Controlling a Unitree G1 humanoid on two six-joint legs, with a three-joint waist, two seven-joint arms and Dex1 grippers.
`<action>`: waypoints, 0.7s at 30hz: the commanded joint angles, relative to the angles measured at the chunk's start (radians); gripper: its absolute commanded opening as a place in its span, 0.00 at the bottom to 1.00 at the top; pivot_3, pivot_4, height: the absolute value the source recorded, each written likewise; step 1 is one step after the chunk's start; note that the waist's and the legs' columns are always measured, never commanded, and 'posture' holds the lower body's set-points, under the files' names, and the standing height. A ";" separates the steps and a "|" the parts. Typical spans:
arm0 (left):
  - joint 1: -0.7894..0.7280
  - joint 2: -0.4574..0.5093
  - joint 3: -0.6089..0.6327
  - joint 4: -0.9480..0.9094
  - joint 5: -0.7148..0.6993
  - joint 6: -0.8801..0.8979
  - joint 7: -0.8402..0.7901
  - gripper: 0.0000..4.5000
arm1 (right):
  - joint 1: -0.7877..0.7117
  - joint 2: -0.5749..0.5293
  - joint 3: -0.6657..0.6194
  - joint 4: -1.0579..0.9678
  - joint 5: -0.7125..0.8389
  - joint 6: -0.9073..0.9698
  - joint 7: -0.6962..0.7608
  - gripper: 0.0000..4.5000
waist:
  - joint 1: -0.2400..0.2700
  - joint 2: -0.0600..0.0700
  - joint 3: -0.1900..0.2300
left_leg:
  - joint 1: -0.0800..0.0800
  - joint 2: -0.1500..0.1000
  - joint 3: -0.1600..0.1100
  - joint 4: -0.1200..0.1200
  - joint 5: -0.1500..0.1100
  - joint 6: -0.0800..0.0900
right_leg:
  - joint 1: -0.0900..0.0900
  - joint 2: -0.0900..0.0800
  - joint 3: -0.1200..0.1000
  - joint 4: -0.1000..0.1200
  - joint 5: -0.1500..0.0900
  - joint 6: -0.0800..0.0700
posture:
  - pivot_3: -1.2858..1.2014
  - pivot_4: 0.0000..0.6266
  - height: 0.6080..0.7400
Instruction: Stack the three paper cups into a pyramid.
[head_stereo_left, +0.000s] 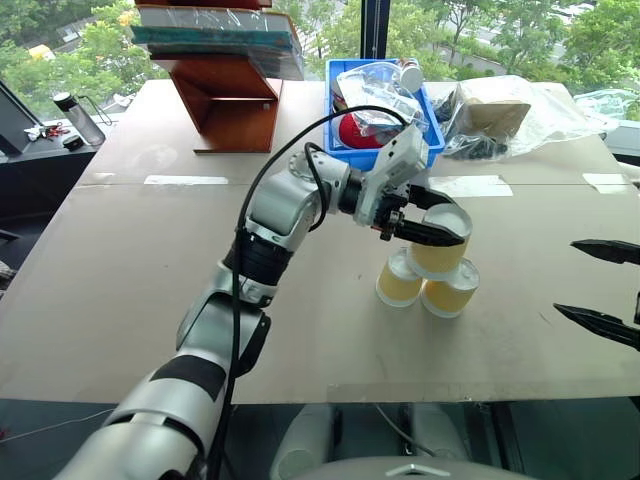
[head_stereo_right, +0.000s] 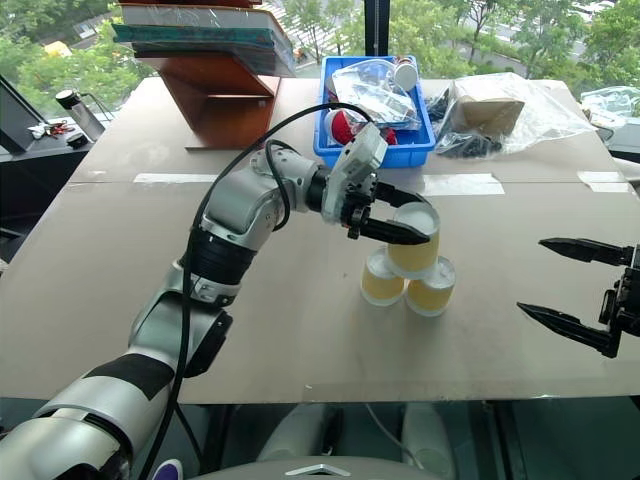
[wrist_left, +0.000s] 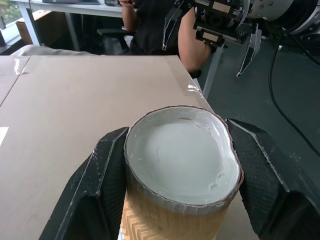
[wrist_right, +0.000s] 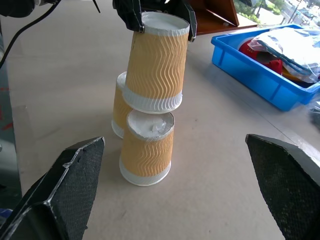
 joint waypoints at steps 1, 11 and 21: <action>-0.030 -0.011 0.004 -0.024 -0.003 -0.003 -0.008 0.55 | -0.010 -0.004 -0.014 -0.003 -0.004 0.005 0.018 1.00 | 0.000 0.000 0.000 | 0.000 0.000 0.000 0.000 0.000 0.000 | 0.000 0.000 0.000 0.000 0.000 0.000 | 0.52 0.24 1.00; -0.031 -0.021 -0.003 -0.004 0.019 -0.028 -0.011 0.55 | 0.008 -0.012 -0.057 0.033 -0.030 0.001 0.065 1.00 | 0.000 0.000 0.000 | 0.000 0.000 0.000 0.000 0.000 0.000 | 0.000 0.000 0.000 0.000 0.000 0.000 | 0.52 0.24 1.00; -0.027 -0.021 0.006 0.002 0.025 -0.037 -0.024 0.76 | 0.009 0.001 -0.062 0.060 -0.056 -0.011 0.071 1.00 | -0.001 0.000 0.000 | 0.001 0.000 0.000 0.000 0.000 0.000 | 0.001 0.000 0.000 0.000 0.000 0.000 | 0.52 0.24 1.00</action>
